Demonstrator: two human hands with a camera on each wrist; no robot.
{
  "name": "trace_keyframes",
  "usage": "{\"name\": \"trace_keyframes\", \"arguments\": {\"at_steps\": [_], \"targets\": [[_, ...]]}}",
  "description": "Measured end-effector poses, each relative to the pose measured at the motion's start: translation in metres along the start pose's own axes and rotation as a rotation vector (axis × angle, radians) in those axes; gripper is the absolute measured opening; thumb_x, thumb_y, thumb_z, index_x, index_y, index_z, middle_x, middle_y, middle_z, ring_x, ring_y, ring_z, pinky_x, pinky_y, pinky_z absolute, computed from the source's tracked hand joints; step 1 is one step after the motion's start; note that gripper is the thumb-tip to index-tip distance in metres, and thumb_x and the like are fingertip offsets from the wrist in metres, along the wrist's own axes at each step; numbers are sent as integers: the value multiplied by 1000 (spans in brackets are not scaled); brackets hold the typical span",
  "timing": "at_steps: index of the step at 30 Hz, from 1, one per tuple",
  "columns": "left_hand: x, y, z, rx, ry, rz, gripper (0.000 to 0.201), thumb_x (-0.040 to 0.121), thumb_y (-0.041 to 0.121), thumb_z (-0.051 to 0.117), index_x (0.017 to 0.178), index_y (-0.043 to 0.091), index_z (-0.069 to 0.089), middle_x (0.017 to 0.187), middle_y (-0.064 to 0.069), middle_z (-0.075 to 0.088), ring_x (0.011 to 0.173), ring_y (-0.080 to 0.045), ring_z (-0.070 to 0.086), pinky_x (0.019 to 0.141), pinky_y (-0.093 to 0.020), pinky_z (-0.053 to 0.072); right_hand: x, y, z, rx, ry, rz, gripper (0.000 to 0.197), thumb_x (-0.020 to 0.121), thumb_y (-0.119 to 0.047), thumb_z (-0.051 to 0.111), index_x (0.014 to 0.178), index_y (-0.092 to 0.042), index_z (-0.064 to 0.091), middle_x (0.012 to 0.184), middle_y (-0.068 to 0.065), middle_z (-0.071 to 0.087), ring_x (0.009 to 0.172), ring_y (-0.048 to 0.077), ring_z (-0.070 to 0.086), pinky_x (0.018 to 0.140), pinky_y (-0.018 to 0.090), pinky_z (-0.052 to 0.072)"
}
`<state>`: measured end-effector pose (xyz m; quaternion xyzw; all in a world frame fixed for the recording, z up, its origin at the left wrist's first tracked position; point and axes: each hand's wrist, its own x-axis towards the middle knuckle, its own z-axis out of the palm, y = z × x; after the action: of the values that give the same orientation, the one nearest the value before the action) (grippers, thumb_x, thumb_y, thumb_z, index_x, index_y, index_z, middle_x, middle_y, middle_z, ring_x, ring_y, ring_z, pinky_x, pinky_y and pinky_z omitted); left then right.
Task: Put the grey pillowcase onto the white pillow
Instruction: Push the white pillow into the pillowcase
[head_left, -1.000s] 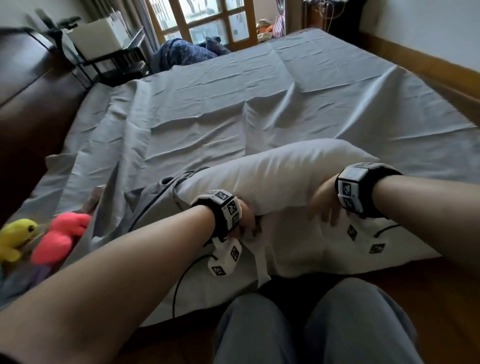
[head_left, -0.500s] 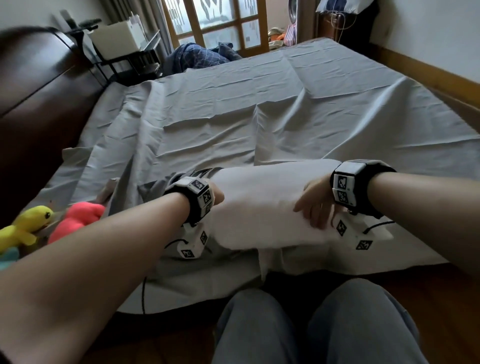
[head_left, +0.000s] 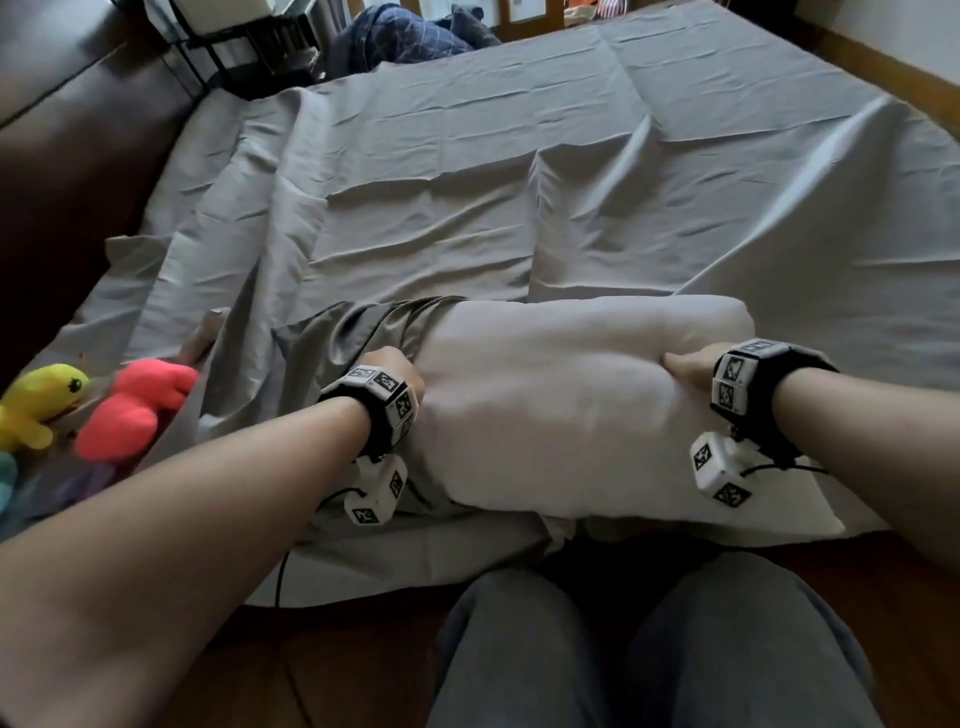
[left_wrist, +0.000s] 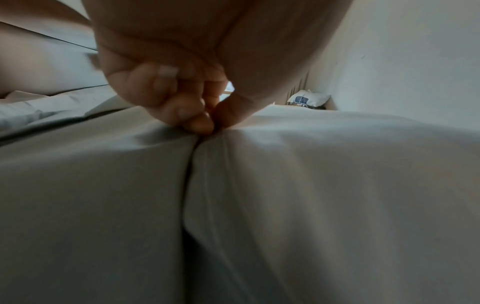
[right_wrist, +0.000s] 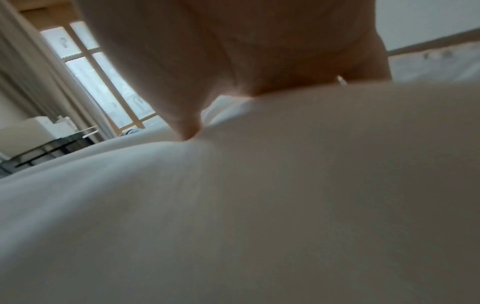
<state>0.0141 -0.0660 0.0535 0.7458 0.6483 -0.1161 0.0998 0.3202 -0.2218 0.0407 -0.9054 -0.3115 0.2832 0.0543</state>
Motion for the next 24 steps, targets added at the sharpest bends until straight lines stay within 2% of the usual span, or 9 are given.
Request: {"name": "trace_keyframes", "arguments": {"at_steps": [3,5,9,12,15,17,20,22,24], "targets": [[4,7,1,-124,41,58,23,82,28,57,87,8,68,88,-11,65,89,-32,62,72,-29,45,3,-2,2,-13,-11,-10,41,93,-26,52,125,-1,58,124,20,58,117,30,54,89,30,42],[1,23,0,-287,62,185,23,80,29,58,71,9,64,73,-7,62,74,-26,58,66,-25,39,10,-4,3,145,84,-7,43,91,-17,54,130,0,52,127,22,54,117,33,53,80,30,38],[-25,76,-16,-672,89,531,22,80,18,59,59,11,61,49,2,49,47,-8,40,53,-24,34,7,-14,-1,450,330,88,36,101,-22,41,128,0,49,130,21,55,120,35,52,95,34,37],[-52,116,-23,-850,-66,601,22,84,10,60,62,13,64,43,8,52,35,-2,41,42,-17,34,-4,-19,-3,441,337,29,35,101,-25,43,127,-2,49,128,24,56,118,38,52,96,35,37],[-66,131,-5,-733,-171,610,16,83,8,59,71,5,67,48,1,53,30,-2,40,37,-14,31,-11,-13,0,396,282,7,37,100,-29,42,125,-3,49,128,24,55,119,39,51,94,35,37],[-65,127,2,-614,-169,564,17,84,14,59,75,6,70,49,3,53,31,-2,41,42,-16,33,-13,-10,-2,372,245,8,43,98,-35,43,129,-4,47,131,24,53,121,39,50,97,37,37],[-59,110,-3,-424,-144,451,31,82,34,63,59,14,65,47,7,51,45,-11,49,51,-19,36,-13,-3,-6,367,190,78,64,91,-42,49,136,2,41,135,24,51,124,38,50,102,38,37],[-62,94,-9,-344,-302,374,42,72,52,70,53,15,62,44,2,57,41,-17,52,46,-18,42,-15,-1,-10,352,189,145,70,89,-41,50,136,8,36,136,25,49,125,37,49,103,37,36],[-70,79,-12,-115,-492,329,60,58,68,74,60,8,69,55,-8,68,47,-24,62,55,-30,58,-21,-3,-12,321,182,172,70,89,-37,50,138,9,30,139,26,44,129,37,44,105,36,32]]}}
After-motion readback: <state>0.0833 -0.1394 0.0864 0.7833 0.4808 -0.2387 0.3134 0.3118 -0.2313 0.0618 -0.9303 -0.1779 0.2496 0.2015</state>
